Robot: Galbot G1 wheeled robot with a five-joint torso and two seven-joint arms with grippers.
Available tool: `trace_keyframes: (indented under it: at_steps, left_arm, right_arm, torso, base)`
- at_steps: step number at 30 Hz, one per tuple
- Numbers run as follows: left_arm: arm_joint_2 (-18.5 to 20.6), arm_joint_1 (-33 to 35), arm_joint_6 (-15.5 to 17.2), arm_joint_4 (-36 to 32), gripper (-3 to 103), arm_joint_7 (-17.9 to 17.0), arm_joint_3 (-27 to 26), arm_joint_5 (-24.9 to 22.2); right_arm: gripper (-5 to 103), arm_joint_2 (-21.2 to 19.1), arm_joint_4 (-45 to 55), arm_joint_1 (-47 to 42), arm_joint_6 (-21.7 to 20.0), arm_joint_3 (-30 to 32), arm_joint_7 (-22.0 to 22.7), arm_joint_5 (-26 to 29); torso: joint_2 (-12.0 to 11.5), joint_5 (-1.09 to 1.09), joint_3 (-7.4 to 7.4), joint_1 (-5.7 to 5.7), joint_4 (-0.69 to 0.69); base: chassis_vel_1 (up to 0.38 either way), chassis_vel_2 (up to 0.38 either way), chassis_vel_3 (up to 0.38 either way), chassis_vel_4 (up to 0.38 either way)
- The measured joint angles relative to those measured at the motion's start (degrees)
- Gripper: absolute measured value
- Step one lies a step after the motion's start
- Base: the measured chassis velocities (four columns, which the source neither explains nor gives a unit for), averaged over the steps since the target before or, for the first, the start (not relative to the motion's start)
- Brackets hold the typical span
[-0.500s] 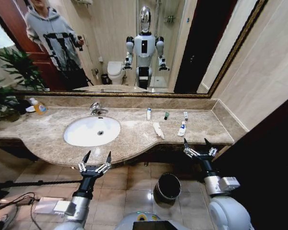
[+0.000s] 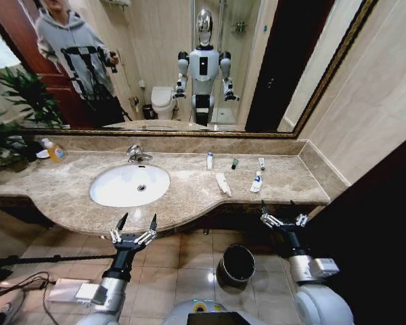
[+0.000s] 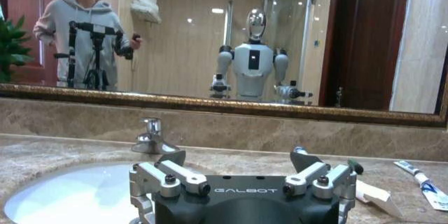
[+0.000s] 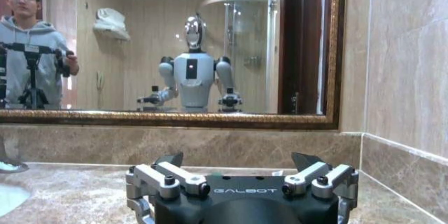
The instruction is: Pick up the trash from the sink and place it in the trash bin.
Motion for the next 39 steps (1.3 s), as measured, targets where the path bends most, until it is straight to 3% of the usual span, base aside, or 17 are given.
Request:
trace_keyframes:
  at_steps: [9, 21, 27, 31, 34, 36, 39]
  left_arm:
    - [0.0, 0.0, 0.0, 0.0, 100, 0.0, 0.0, 0.0]
    - [0.0, 0.0, 0.0, 0.0, 100, 0.0, 0.0, 0.0]
    - [0.0, 0.0, 0.0, 0.0, 100, 0.0, 0.0, 0.0]
    - [0.0, 0.0, 0.0, 0.0, 100, 0.0, 0.0, 0.0]
    - [0.0, 0.0, 0.0, 0.0, 100, 0.0, 0.0, 0.0]
    - [0.0, 0.0, 0.0, 0.0, 100, 0.0, 0.0, 0.0]
    - [0.0, 0.0, 0.0, 0.0, 100, 0.0, 0.0, 0.0]
  right_arm:
    - [100, -0.1, -0.6, 0.4, -0.2, -0.6, -0.4, -0.3]
    - [100, -1.9, -2.3, 4.0, -3.5, -1.0, -0.5, 0.3]
    - [100, -4.9, -7.1, 11.4, -7.5, -2.5, 0.2, 1.6]
    - [100, -9.6, -15.5, 21.8, -11.9, -4.3, 1.8, 4.8]
    - [100, -10.8, -18.6, 25.4, -12.8, -5.2, 2.6, 5.6]
    - [100, -12.1, -25.5, 33.9, -16.6, -7.4, 4.7, 6.5]
    - [100, -12.0, -29.1, 37.5, -18.5, -8.7, 5.8, 8.1]
  torso:
    - [0.0, 0.0, 0.0, 0.0, 0.0]
    - [0.0, 0.0, 0.0, 0.0, -0.01]
    - [0.0, 0.01, 0.0, 0.0, 0.0]
    - [0.0, 0.01, 0.01, 0.0, 0.0]
    - [0.0, 0.01, 0.01, 0.0, 0.0]
    - [0.0, 0.0, 0.01, 0.01, 0.0]
    - [0.0, 0.0, 0.01, 0.01, 0.01]
  base:
    - [0.0, 0.0, 0.0, 0.0]
    - [0.0, 0.0, 0.0, 0.0]
    - [0.0, 0.0, 0.0, 0.0]
    - [0.0, 0.0, 0.0, 0.0]
    - [0.0, 0.0, 0.0, 0.0]
    - [0.0, 0.0, 0.0, 0.0]
    - [0.0, 0.0, 0.0, 0.0]
